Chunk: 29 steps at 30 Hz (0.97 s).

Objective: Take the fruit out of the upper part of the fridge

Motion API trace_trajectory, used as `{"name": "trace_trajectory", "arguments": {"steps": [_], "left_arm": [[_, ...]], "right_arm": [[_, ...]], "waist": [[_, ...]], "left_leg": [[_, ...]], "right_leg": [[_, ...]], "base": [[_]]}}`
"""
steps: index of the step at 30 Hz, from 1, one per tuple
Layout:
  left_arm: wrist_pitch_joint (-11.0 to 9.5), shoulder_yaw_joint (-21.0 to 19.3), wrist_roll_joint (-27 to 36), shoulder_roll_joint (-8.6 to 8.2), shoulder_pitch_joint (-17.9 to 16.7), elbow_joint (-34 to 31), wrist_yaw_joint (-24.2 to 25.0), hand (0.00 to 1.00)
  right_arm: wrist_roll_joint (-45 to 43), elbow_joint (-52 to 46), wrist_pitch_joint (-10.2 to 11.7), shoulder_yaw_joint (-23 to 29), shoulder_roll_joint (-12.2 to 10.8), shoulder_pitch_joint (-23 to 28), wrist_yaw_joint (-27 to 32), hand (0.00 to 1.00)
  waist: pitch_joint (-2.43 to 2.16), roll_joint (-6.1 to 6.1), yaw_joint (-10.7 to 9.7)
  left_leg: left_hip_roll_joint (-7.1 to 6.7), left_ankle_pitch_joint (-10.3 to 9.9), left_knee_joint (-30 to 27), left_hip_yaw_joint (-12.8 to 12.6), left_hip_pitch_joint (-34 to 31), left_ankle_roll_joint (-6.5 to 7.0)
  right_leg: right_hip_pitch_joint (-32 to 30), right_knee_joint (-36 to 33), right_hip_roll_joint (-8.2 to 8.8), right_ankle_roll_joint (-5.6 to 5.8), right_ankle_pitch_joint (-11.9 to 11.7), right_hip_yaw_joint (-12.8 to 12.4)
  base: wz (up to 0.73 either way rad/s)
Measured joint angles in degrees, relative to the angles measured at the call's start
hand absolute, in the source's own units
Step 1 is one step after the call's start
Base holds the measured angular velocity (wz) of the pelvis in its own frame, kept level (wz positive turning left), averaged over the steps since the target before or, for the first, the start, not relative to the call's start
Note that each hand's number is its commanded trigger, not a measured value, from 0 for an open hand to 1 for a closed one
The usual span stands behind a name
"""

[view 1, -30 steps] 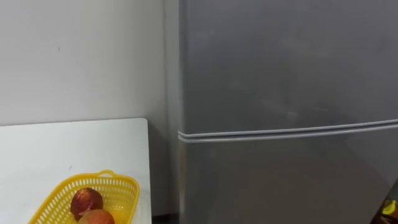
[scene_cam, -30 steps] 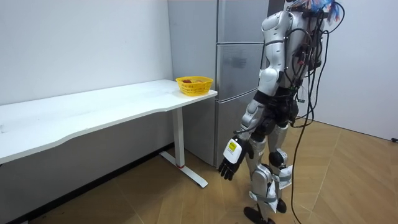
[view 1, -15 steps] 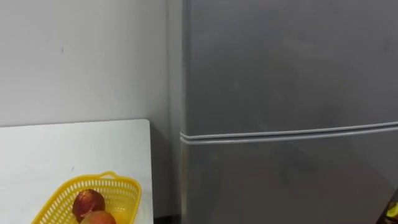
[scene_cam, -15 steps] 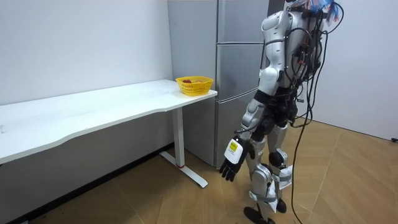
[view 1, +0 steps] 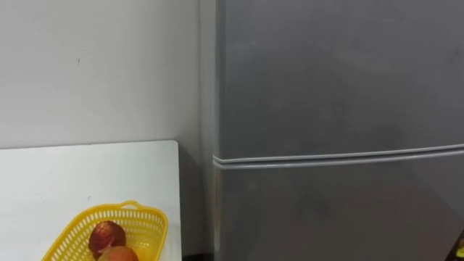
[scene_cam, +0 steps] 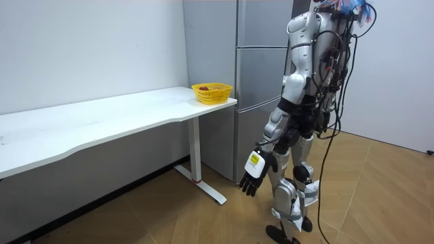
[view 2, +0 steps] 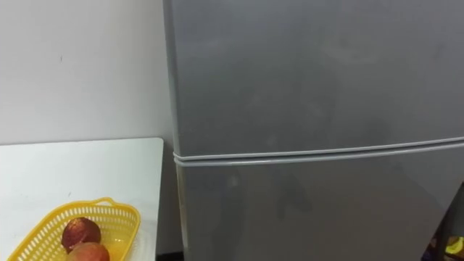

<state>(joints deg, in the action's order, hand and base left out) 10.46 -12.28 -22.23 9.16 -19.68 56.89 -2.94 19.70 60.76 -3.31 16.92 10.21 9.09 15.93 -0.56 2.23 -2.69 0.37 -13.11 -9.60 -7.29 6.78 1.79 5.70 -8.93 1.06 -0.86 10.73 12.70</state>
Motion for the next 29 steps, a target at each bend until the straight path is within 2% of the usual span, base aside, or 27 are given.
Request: {"name": "trace_trajectory", "arguments": {"steps": [6,11,15,17,24,29], "left_arm": [[0.0,-1.0,-0.7,-1.62,1.2,3.3,-0.4,0.00],[0.1,-1.0,-2.5,-2.04,1.8,5.1,-0.1,0.00],[0.4,-0.9,-2.5,-2.06,2.0,5.6,1.3,0.00],[0.5,-0.9,-2.7,-2.06,2.1,5.6,1.9,0.00],[1.3,0.0,-2.7,-2.50,2.6,5.5,2.3,0.00],[1.3,0.1,-2.7,-2.93,3.0,5.6,2.3,0.00]], "right_arm": [[-1.1,6.4,-0.4,0.0,-1.4,-0.7,-3.0,0.00],[-2.3,7.8,-0.4,-0.5,-1.9,-0.7,-5.1,0.00],[-5.0,8.1,-0.4,-2.3,-2.0,-1.3,-6.8,0.00],[-6.5,8.1,-0.4,-3.4,-2.0,-1.3,-8.0,0.00],[-9.5,9.4,-0.6,-10.5,-2.0,-1.4,-11.4,0.00],[-13.0,10.1,-0.6,-11.7,-2.1,-1.4,-11.9,0.00]], "waist": [[0.10,-0.38,0.5],[0.31,-0.73,1.5],[0.52,-1.17,1.5],[0.56,-1.29,1.4],[0.59,-1.33,2.7],[0.60,-1.21,3.7]], "left_leg": [[0.02,0.0,0.0,0.0,0.2,0.00],[0.03,0.0,0.1,0.0,0.4,0.00],[0.04,0.0,0.1,0.3,0.3,0.01],[-0.08,0.0,0.1,1.3,-0.1,0.01],[-0.12,0.0,0.1,1.4,-0.2,0.01],[-0.15,0.0,0.1,1.3,-0.1,0.01]], "right_leg": [[0.1,0.2,-0.03,-0.01,0.0,-0.1],[0.2,0.3,0.01,-0.02,0.0,0.0],[0.2,0.2,0.02,-0.02,0.0,0.2],[0.1,0.3,0.03,0.03,0.1,0.6],[0.2,0.3,-0.02,0.00,0.2,0.5],[0.2,0.3,-0.04,0.02,0.2,0.2]], "base": [[0.00],[0.01],[0.04],[0.15],[0.01],[-0.02]]}}
